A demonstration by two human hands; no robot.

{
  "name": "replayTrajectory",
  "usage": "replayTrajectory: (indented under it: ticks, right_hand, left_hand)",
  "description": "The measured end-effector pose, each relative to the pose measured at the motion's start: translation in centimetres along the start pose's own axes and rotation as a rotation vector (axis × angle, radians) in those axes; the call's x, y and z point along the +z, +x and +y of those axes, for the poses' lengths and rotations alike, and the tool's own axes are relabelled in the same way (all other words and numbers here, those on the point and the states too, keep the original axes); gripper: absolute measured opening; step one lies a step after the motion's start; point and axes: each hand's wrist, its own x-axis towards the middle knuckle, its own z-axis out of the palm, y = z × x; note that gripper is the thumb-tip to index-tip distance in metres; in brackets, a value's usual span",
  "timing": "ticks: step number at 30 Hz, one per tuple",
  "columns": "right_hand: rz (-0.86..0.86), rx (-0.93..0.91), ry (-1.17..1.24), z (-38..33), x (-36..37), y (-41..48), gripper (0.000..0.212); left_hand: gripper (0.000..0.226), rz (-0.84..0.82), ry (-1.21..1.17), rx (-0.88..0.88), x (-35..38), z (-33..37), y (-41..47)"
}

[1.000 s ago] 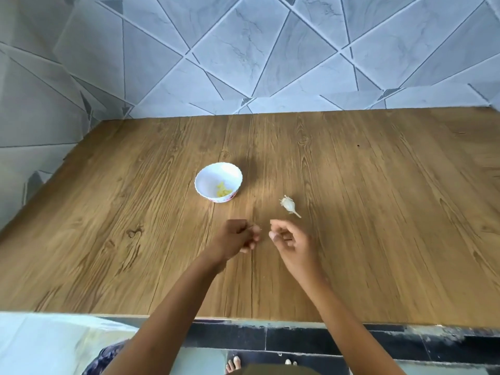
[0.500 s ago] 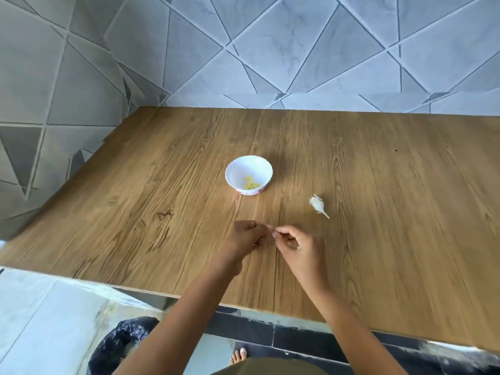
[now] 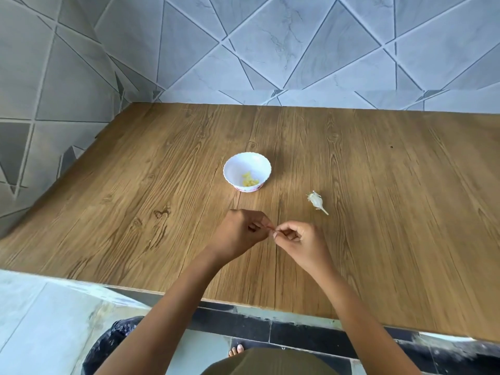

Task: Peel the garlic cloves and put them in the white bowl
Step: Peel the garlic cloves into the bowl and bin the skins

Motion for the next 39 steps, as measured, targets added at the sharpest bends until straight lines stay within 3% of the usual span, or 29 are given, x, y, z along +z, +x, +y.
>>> replayTrajectory:
  ticks: [5, 11, 13, 17, 20, 29, 39]
  right_hand:
    - [-0.021, -0.022, -0.027, -0.5, 0.2, 0.0, 0.007]
    - [-0.022, -0.065, 0.005, -0.5, 0.3, -0.2, 0.006]
    - [-0.026, -0.049, 0.02, -0.3, 0.4, -0.2, 0.009]
    - [-0.02, -0.025, 0.036, 0.0, 0.5, -0.3, 0.013]
    - [-0.011, -0.011, 0.03, 0.2, 0.7, -0.5, 0.012]
    - [-0.008, 0.016, -0.03, 0.6, 1.1, -0.7, 0.008]
    - [0.009, 0.027, -0.029, 0.0, 1.2, -0.6, 0.006]
  left_hand:
    - [0.009, 0.011, 0.024, 0.065, 0.1, -0.1, 0.0]
    - [0.011, -0.001, -0.299, -0.211, 0.2, -0.7, -0.1]
    - [0.01, 0.041, -0.299, -0.265, 0.2, -0.9, -0.2]
    - [0.016, 0.089, 0.031, -0.163, -0.1, -1.6, -0.3]
    - [0.005, 0.059, 0.152, -0.087, -0.2, -1.8, -0.5]
    - [0.017, 0.032, 0.133, -0.004, -0.1, -2.4, -0.3]
    - [0.004, 0.015, 0.073, 0.032, 0.5, -1.8, -0.1]
